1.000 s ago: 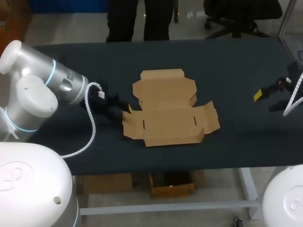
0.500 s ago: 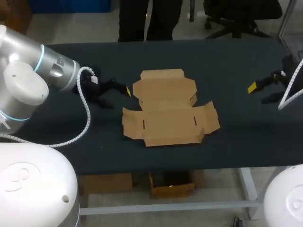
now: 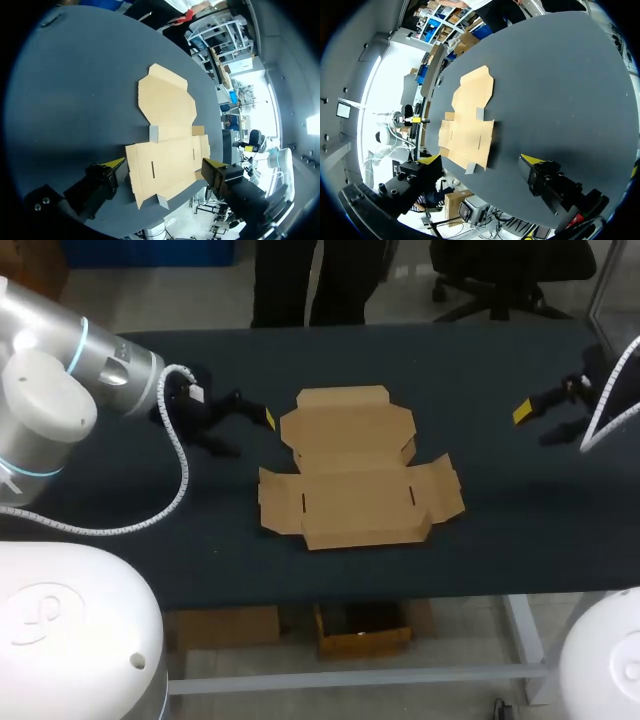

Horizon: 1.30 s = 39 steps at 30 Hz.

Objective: Assemble the packaging by folding the flat box into shape, placing the metal phone stand inside, and closing the box properly

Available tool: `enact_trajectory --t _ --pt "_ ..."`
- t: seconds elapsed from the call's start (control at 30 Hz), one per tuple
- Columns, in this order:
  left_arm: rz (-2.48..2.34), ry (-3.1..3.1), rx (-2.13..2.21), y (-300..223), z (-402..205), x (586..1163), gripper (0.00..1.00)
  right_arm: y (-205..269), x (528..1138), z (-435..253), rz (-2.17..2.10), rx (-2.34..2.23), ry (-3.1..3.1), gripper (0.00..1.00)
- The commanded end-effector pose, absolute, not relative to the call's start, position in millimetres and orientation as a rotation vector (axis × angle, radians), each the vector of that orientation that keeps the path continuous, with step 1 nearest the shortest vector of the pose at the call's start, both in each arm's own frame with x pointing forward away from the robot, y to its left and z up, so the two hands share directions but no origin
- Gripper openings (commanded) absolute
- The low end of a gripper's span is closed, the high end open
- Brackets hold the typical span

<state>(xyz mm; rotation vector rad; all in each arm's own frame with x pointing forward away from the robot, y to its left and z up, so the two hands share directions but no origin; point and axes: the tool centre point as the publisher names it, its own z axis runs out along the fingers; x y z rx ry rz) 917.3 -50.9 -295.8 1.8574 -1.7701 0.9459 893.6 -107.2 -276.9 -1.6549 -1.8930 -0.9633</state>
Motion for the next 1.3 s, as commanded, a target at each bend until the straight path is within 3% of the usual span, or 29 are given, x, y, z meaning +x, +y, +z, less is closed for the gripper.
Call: enact_trajectory --t 0.03,0.27,0.67,1.3 --pt "0.943 -1.771 1.856 -50.7 -295.7 917.8 1.00 -108.5 893.9 -276.3 -0.962 -1.649 -1.891 1.00" --pt "0.943 -1.771 1.856 -50.7 -295.7 917.8 1.00 -108.5 893.9 -276.3 -0.962 -1.649 -1.891 1.00" --pt "0.996 -1.909 1.748 -62.6 -275.9 939.1 1.00 -72.2 955.0 -297.0 -0.946 -1.504 -1.905 1.00" --pt "1.053 -1.896 1.807 -35.2 -257.9 974.0 1.00 -23.9 1006.2 -327.7 -0.960 -1.430 -1.813 1.00"
